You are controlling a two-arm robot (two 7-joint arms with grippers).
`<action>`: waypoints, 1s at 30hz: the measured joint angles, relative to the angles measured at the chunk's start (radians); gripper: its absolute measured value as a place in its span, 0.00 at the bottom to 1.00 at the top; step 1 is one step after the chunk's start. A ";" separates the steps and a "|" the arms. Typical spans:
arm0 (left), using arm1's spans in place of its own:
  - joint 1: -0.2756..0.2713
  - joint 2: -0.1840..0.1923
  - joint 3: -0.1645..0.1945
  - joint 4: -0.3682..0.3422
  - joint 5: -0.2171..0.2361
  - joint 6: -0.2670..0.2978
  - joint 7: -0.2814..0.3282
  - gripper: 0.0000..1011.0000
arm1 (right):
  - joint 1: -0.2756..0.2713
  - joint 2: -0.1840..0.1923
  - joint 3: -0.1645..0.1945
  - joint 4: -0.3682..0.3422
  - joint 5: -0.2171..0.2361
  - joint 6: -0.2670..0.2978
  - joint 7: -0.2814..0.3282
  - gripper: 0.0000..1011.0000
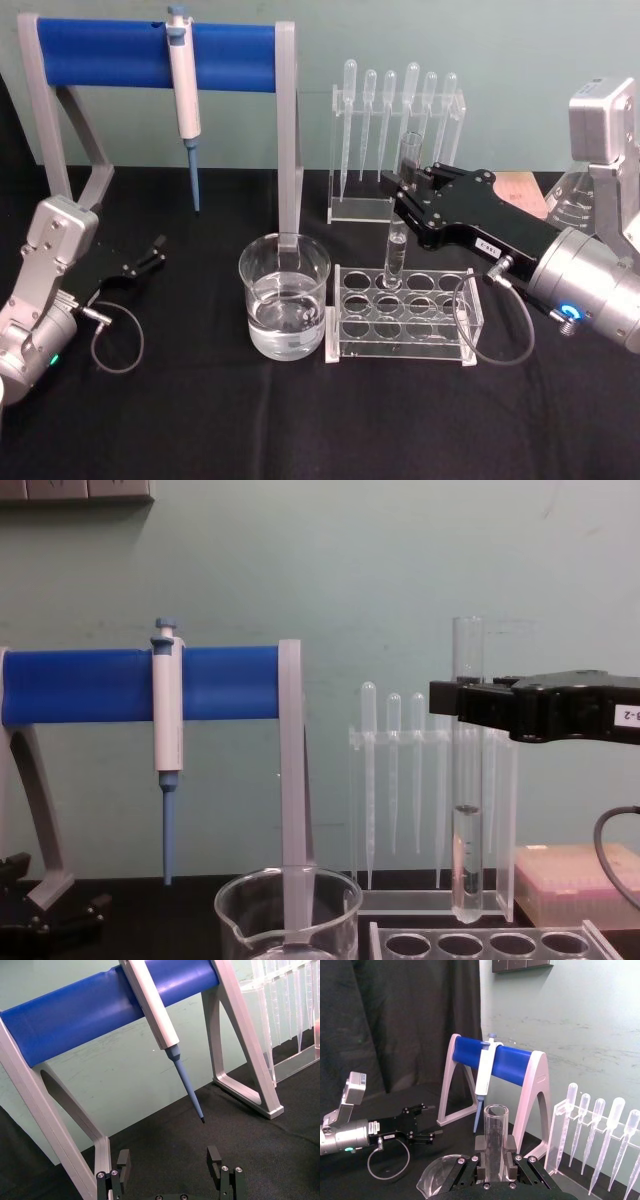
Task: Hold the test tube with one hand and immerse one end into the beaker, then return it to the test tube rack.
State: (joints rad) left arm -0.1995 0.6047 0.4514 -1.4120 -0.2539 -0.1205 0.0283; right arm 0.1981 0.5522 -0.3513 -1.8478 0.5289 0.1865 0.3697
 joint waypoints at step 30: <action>0.000 0.000 0.000 0.000 0.000 0.000 0.000 0.99 | 0.000 0.000 0.000 0.000 0.000 0.000 0.000 0.22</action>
State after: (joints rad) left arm -0.1995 0.6047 0.4514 -1.4120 -0.2539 -0.1205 0.0283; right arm 0.1981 0.5522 -0.3513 -1.8478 0.5289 0.1864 0.3697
